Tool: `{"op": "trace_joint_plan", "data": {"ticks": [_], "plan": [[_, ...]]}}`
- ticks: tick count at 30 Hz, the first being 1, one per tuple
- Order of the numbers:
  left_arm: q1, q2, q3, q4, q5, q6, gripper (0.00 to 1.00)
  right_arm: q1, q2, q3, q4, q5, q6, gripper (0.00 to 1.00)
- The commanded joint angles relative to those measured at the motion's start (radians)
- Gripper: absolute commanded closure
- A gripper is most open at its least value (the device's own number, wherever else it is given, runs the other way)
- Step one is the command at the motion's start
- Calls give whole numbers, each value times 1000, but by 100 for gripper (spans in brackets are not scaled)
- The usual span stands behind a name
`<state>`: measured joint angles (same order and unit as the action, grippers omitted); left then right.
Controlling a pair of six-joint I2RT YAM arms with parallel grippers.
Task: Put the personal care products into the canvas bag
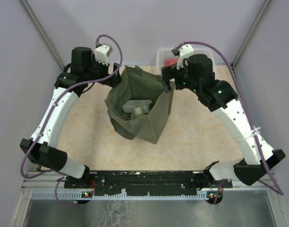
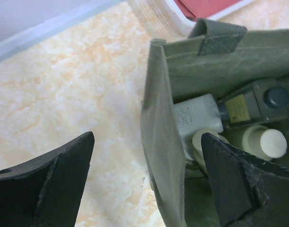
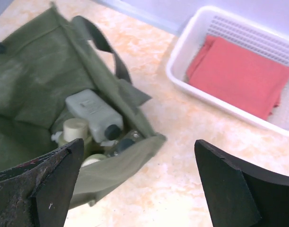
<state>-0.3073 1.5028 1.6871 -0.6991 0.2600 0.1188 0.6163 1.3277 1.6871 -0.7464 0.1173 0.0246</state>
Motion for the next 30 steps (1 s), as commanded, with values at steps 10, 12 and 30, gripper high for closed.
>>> {"op": "trace_joint_plan", "data": {"ticks": [10,12,30], "plan": [[230,-148,-70,145,-134,-72,0,-580,-73,-222,190,-231,16,1],[274,-152,-103,173,-113,-85,0,-656,-73,-276,228,-253,43,1],[354,-185,-469,365,-217,-241,0,-760,-53,-780,532,-136,183,1]]}}
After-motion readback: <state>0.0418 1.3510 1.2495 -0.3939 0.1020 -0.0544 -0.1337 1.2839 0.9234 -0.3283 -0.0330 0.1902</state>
